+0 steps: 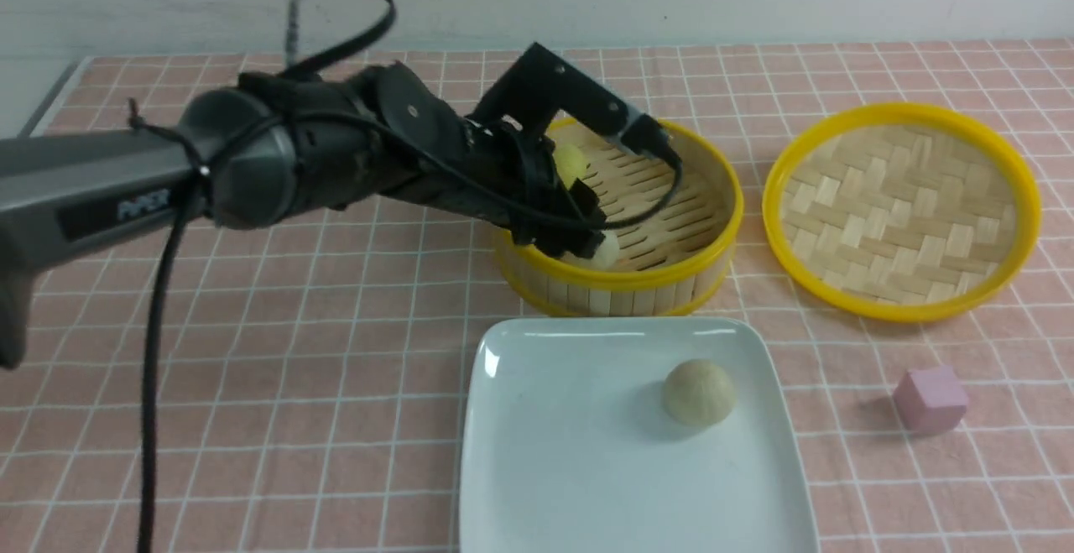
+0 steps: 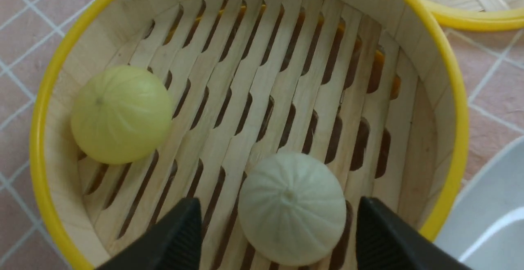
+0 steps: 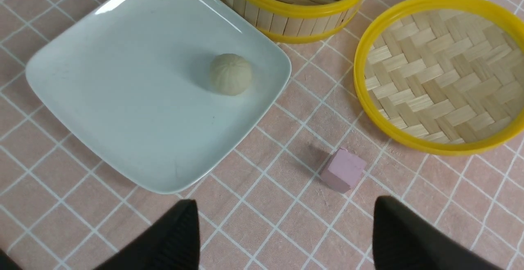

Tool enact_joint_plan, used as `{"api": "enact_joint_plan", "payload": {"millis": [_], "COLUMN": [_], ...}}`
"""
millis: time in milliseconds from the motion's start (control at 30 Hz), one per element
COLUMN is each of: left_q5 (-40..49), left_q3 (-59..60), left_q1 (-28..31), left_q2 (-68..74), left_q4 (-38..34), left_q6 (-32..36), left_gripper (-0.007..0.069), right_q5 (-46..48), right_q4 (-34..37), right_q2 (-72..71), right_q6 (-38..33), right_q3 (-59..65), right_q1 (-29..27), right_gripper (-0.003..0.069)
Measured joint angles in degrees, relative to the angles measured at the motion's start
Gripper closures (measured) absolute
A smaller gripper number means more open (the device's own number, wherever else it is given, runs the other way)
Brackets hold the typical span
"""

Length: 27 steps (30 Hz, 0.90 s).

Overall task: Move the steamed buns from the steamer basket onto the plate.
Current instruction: Use the left arm to grab the steamed stuffed bun that is closest to it, then use the left arm to put the steamed stuffed bun into the plate

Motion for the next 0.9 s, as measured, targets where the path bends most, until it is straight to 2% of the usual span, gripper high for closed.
{"api": "enact_joint_plan", "payload": {"millis": [133,433,567,667,733,767,833,900], "left_q5": [-4.44,-7.47,-7.59,-7.92,-9.45,-9.67,-11.62,-12.22], "left_q3": [-0.04,-0.17,-0.17,-0.23,-0.23,-0.23,-0.23,-0.23], "left_q1": [-1.59,-1.78,-1.78,-1.78,-1.78,-1.78,-1.78,-1.78], "left_q2": [1.69,4.74,6.28,6.72,6.79,6.79,6.79,6.69], "left_q4": [0.56,0.5,0.55,0.35,-0.44,-0.57,-2.32,-3.68], "left_q6": [0.0,0.05,0.05,-0.06,-0.06,-0.06,-0.06,-0.06], "left_gripper": [0.0118,0.0122,0.0166,0.0225,0.0343,0.0354,0.0495,0.0574], "right_q5": [1.52,2.36,2.38,2.43,2.61,2.61,2.66,2.66], "right_q4": [0.0,0.0,0.04,0.04,0.28,0.34,0.75,1.21], "right_q2": [0.0,0.0,0.0,0.0,0.0,0.0,0.0,0.0], "right_q6": [0.0,0.0,0.0,0.0,0.06,0.06,0.06,0.06], "right_q3": [0.0,0.0,0.0,0.0,0.0,0.0,0.0,0.0], "right_q1": [0.0,0.0,0.0,0.0,0.0,0.0,0.0,0.0], "right_gripper": [0.0109,0.0109,0.0109,0.011,0.011,0.011,0.0111,0.0111]}}
